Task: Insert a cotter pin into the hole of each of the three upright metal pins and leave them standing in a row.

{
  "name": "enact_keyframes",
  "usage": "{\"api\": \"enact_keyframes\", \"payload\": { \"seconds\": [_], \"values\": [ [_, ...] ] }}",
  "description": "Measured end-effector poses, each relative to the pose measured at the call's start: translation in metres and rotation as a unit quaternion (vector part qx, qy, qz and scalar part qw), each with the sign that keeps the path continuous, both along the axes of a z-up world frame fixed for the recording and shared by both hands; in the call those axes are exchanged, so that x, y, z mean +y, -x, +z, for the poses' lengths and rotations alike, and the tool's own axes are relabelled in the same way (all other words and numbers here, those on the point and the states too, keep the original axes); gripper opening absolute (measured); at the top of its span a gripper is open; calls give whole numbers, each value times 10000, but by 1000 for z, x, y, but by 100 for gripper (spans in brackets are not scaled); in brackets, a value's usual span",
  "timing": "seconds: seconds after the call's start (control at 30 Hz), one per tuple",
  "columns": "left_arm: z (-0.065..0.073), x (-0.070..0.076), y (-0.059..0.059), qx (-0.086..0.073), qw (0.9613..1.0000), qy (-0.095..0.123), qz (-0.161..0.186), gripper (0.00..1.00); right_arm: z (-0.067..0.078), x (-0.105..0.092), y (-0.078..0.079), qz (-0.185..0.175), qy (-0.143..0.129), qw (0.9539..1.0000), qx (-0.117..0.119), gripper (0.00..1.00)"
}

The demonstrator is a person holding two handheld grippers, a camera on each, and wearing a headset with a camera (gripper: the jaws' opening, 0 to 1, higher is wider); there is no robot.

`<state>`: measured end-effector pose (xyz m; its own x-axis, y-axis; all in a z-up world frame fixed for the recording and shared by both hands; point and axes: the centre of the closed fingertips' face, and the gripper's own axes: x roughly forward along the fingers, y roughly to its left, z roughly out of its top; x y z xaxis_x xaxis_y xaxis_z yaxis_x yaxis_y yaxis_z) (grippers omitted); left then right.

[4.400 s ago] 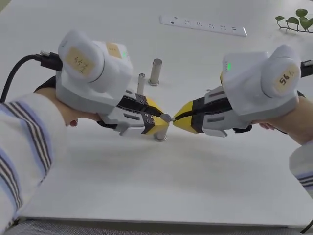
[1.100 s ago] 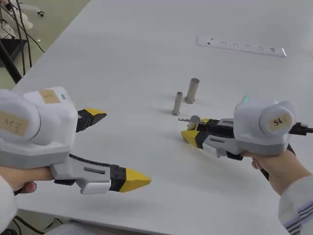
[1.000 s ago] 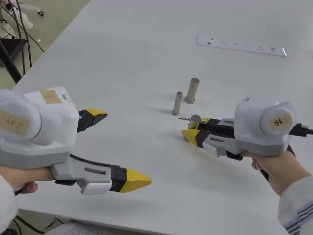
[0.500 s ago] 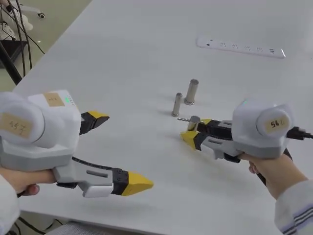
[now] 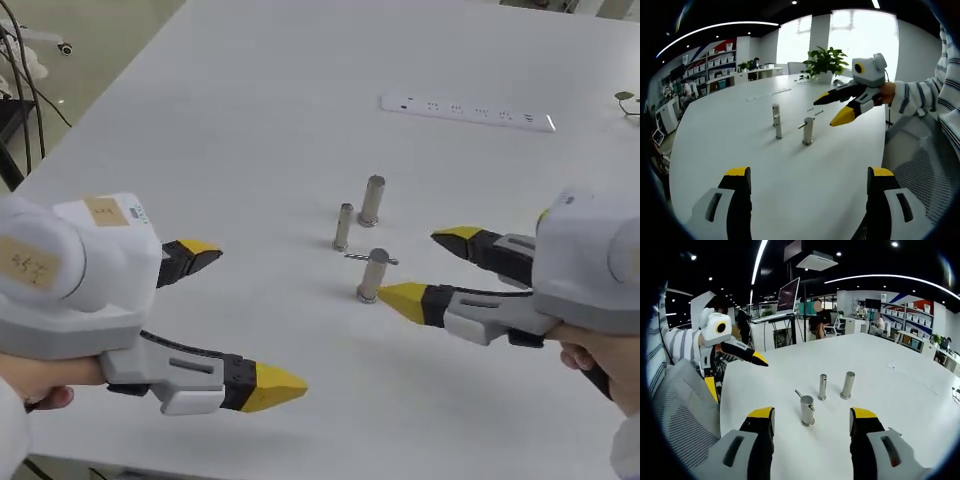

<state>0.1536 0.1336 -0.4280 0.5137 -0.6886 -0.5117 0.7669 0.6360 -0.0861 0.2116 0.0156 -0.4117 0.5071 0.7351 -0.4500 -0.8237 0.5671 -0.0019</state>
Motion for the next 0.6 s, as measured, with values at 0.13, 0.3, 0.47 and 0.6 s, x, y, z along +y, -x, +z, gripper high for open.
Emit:
{"api": "enact_keyframes", "payload": {
  "seconds": [0.13,0.3,0.47,0.6],
  "values": [
    [5,-5,-3,-24,10000,64,-72,96,9,-11,10,-166,-100,9998,91,68],
    [10,-10,-7,-56,9998,144,-131,96,11,-24,18,-444,-64,9990,86,84],
    [12,-13,-12,-68,9997,148,-189,96,6,-38,26,-665,21,9975,221,87],
    [15,-13,-17,-64,9997,195,-166,96,2,-52,28,-1006,159,9944,271,93]
  ]
}}
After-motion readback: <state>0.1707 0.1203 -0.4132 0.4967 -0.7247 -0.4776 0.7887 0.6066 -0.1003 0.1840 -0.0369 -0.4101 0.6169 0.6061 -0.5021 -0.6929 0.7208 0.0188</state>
